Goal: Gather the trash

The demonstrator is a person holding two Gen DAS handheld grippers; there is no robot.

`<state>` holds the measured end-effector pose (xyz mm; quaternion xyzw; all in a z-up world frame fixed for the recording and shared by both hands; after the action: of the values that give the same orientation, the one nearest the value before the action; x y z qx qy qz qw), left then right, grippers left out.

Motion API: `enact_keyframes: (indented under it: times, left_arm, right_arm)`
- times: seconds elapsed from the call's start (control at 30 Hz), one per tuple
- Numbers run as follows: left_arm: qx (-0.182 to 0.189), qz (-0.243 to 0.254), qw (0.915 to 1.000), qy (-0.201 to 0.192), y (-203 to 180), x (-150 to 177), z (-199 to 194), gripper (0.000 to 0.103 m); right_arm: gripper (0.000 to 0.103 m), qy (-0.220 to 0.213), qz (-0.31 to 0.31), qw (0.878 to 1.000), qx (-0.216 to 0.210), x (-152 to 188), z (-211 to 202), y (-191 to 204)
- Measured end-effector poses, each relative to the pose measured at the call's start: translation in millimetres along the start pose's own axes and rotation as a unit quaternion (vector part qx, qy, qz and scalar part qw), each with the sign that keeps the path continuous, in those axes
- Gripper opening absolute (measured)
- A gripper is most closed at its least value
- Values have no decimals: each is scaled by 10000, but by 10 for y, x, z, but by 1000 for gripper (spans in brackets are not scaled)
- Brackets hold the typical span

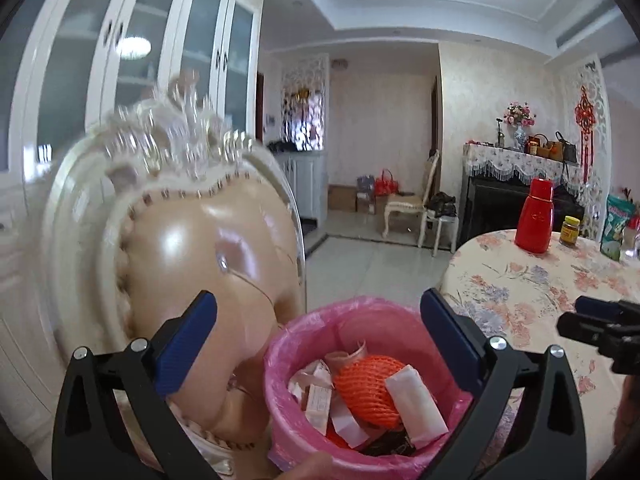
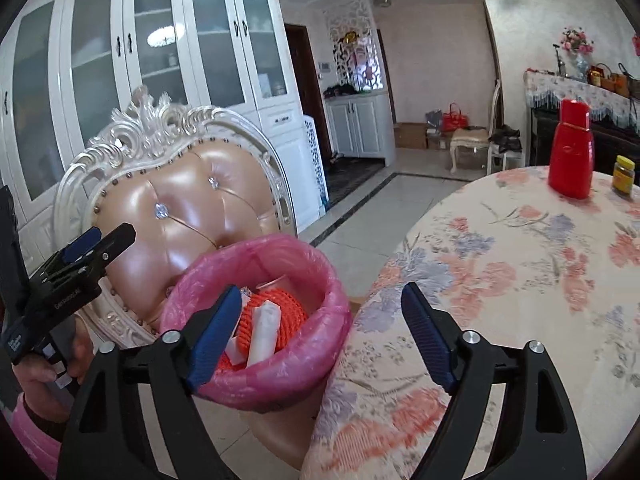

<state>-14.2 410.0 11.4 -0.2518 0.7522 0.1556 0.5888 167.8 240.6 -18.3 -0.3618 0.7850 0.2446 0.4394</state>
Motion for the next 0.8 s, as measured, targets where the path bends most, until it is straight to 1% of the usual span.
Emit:
enact_keyframes:
  times: [0.07, 0.17, 0.27, 0.33, 0.4, 0.5, 0.6, 0.7, 0.77, 0.8]
  left_arm:
    - [52, 67, 10000, -40, -121, 3, -113, 99]
    - [128, 44, 9999, 62, -273, 59, -197, 99]
    - [198, -16, 9993, 317, -479, 180, -246, 99]
    - [318, -72, 9984, 458, -644, 286, -288, 99]
    - [389, -163, 9976, 552, -767, 380, -332, 99]
    - [360, -188, 9967, 709, -945, 523, -425, 99]
    - [260, -174, 9964, 786, -1042, 629, -548, 99]
    - [136, -291, 9966, 754, -1099, 696, -719, 99]
    - [113, -267, 9970, 722, -1141, 703, -825, 99]
    - [29, -190, 9977, 655, -1186, 704, -906, 99]
  right_arm:
    - [80, -121, -70, 9999, 84, 35, -113, -32]
    - [81, -230, -139, 9996, 97, 97, -249, -99]
    - [81, -250, -135, 9995, 159, 170, -368, -225]
    - [81, -266, -139, 9994, 188, 207, -453, -315]
    - [82, -301, -150, 9993, 164, 244, -557, -403]
    - [84, -407, -236, 9989, 67, 304, -703, -498]
    - [84, -411, -376, 9984, 12, 376, -777, -559]
    - [84, -423, -486, 9979, -3, 423, -828, -585]
    - [84, -465, -459, 9979, -48, 446, -868, -602]
    - [84, -496, -404, 9979, -93, 461, -890, -611]
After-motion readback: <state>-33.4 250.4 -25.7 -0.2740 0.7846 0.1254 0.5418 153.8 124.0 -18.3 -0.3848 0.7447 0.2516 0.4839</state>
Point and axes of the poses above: each gripper's, at about its wrist camera, not at the fingertips, and z roughly the way its jaws point, y to its left, x to its underside, the point moved 4 cm from there along z, roughly the way its jaws point, and after that the axes turned 14 degrees about x, right-handed, at the moved point
